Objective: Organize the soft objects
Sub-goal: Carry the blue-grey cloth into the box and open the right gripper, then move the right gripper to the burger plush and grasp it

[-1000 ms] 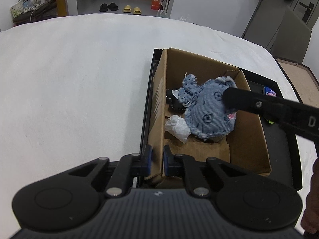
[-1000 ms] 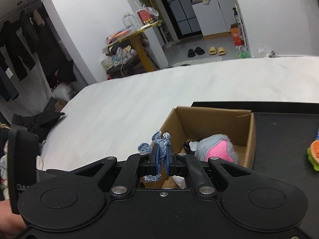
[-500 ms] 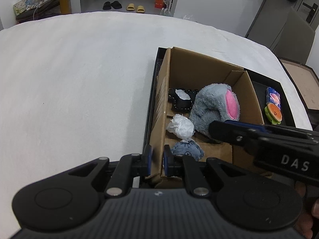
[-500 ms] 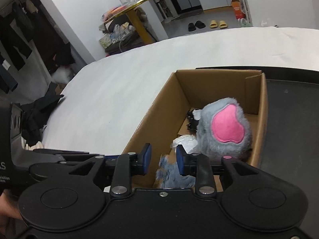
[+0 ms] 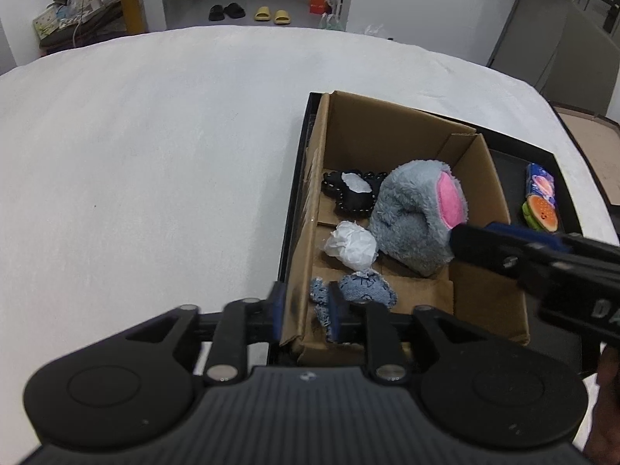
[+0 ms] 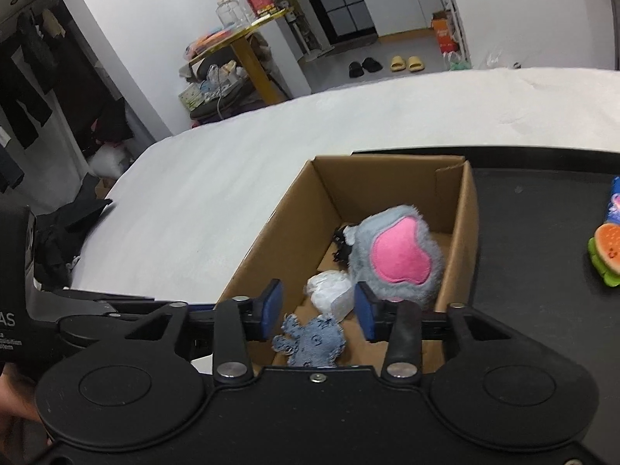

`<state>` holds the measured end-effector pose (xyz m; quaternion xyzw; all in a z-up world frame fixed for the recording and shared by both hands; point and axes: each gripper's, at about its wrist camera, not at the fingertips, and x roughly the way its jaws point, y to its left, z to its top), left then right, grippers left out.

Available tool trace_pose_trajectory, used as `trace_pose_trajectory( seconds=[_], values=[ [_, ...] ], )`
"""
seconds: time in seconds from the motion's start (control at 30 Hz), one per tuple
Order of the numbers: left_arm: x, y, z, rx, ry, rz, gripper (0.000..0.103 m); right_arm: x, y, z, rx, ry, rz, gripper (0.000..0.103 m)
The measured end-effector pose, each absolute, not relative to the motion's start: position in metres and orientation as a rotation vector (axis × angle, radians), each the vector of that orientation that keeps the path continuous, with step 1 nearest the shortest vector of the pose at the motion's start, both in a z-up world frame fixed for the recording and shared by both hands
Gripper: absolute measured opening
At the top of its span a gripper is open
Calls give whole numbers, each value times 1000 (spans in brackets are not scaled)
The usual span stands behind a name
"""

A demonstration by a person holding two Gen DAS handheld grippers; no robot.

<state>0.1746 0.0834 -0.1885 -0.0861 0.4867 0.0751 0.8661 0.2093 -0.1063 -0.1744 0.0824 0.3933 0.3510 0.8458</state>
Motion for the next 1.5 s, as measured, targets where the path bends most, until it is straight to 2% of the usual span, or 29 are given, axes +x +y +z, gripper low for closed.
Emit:
trace_pose_trajectory(
  seconds=[0.03, 0.1, 0.3, 0.5, 0.8, 1.5],
  values=[
    [175, 83, -189, -184, 1024, 163, 38, 210, -108, -173, 171, 821, 733, 46],
    [177, 82, -190, -178, 1031, 178, 52, 210, -112, -171, 167, 799, 717, 55],
    [182, 76, -191, -145, 1035, 220, 65, 216, -132, -174, 197, 771, 659, 64],
    [186, 66, -190, -121, 1032, 239, 72, 226, -153, -180, 225, 756, 609, 70],
    [187, 54, -186, -75, 1035, 262, 77, 238, -179, -192, 249, 707, 516, 80],
    [207, 26, -193, 4, 1046, 280, 78, 275, -241, -249, 306, 721, 257, 87]
  ],
)
